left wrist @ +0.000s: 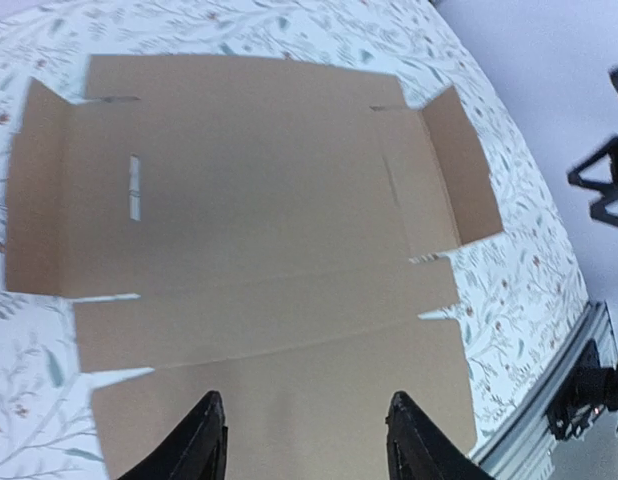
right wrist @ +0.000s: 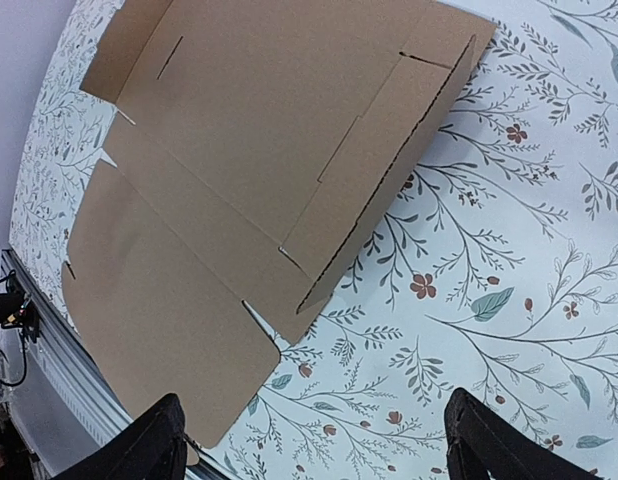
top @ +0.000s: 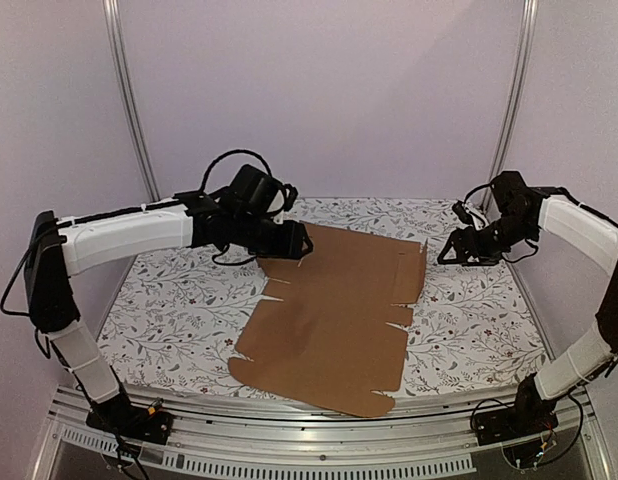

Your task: Fold the paper box

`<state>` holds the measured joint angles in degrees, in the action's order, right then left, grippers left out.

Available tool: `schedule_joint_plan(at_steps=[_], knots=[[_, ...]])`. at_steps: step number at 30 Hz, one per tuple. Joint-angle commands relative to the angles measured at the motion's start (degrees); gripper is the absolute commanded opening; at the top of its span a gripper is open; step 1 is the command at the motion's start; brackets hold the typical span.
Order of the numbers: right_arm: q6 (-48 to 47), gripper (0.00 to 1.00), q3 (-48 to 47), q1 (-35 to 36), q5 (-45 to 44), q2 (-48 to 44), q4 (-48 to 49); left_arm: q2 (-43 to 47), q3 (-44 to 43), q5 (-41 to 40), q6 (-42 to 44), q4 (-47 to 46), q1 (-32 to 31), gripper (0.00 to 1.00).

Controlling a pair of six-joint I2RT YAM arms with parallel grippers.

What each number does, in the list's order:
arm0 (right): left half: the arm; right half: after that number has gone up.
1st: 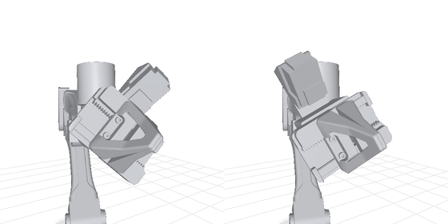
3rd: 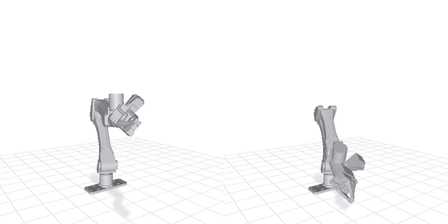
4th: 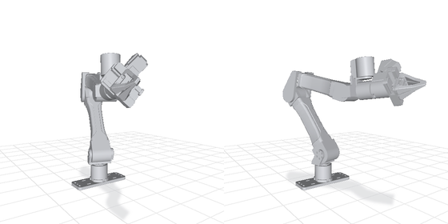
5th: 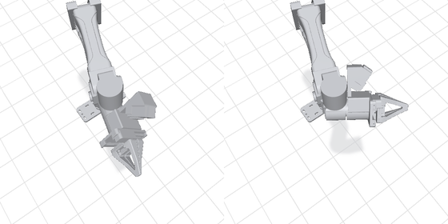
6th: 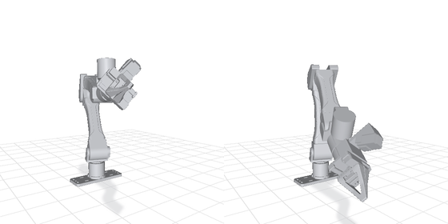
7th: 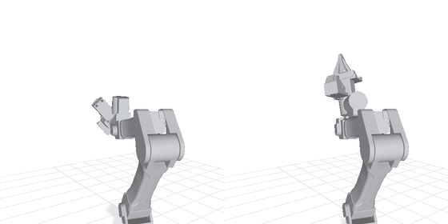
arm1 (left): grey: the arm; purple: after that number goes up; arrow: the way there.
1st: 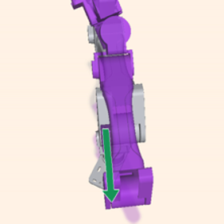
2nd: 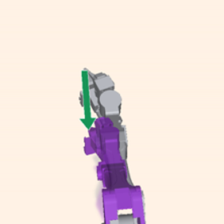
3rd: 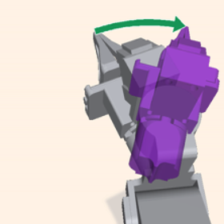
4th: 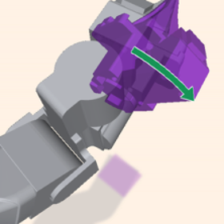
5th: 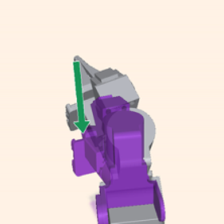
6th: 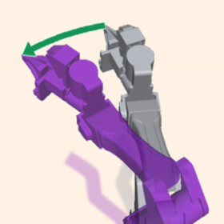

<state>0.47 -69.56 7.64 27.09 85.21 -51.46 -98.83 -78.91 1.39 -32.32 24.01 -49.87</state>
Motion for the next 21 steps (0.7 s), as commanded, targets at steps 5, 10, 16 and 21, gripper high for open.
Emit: schedule_joint_plan(at_steps=[5, 10, 16, 21], knots=[[-7.4, 0.88, 3.2, 0.2, 5.2, -5.5, 1.4, -9.2, -12.4, -3.4, 7.4, 11.7, 14.2, 0.56], [-9.0, 0.87, 5.3, 0.2, 6.4, -6.8, 1.6, -19.8, -21.2, 0.6, 8.5, 13.6, 18.7, 0.58], [-9.8, 0.87, 7.3, 0.2, 6.0, -9.1, 2.2, -30.5, -31.0, 0.5, 10.4, 16.7, 20.7, 0.58], [-10.0, 0.88, 9.6, 0.2, 5.5, -11.3, 3.0, -32.4, -32.5, 1.6, 10.2, 15.7, 21.6, 0.55]])
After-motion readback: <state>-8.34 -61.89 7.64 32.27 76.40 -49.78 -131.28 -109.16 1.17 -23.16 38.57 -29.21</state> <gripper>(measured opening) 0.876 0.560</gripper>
